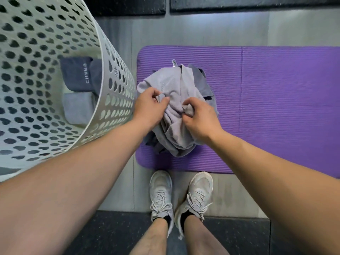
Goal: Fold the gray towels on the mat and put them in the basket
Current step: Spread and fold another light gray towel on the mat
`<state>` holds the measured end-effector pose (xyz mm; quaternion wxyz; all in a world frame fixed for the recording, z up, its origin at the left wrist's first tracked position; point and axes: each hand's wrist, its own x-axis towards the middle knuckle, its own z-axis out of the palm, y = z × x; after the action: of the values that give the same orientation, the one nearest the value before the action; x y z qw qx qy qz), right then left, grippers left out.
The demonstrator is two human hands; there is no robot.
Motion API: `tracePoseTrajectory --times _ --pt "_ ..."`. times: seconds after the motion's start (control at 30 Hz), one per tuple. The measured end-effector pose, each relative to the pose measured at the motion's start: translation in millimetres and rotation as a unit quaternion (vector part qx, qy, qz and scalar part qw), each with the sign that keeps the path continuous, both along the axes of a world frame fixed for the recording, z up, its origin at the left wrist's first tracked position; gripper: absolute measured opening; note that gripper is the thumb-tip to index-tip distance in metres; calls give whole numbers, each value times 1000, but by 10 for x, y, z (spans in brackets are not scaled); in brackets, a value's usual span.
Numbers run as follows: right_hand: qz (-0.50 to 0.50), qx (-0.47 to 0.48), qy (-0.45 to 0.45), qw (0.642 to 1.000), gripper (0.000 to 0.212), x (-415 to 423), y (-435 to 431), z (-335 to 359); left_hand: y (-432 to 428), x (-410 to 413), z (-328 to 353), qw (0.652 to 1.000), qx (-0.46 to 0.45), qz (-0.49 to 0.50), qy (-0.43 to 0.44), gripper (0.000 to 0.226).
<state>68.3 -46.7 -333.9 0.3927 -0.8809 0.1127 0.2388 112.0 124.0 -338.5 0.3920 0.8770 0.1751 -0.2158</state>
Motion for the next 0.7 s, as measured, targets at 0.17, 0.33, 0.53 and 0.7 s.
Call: tracePoseTrajectory --times 0.17,0.33,0.53,0.7 --pt "-66 83 11 994 12 -46 -159 528 -109 -28 565 997 -59 0 -53 20" --pt "-76 94 -46 992 10 -163 -420 1118 -251 -37 1115 992 -110 -10 -65 29" --pt "-110 121 -75 984 30 -364 -847 1867 -806 -155 1912 961 -275 -26 -17 26" --pt "-149 151 -70 975 71 -605 -1487 2259 -1482 -265 2309 946 -308 -105 -15 19"
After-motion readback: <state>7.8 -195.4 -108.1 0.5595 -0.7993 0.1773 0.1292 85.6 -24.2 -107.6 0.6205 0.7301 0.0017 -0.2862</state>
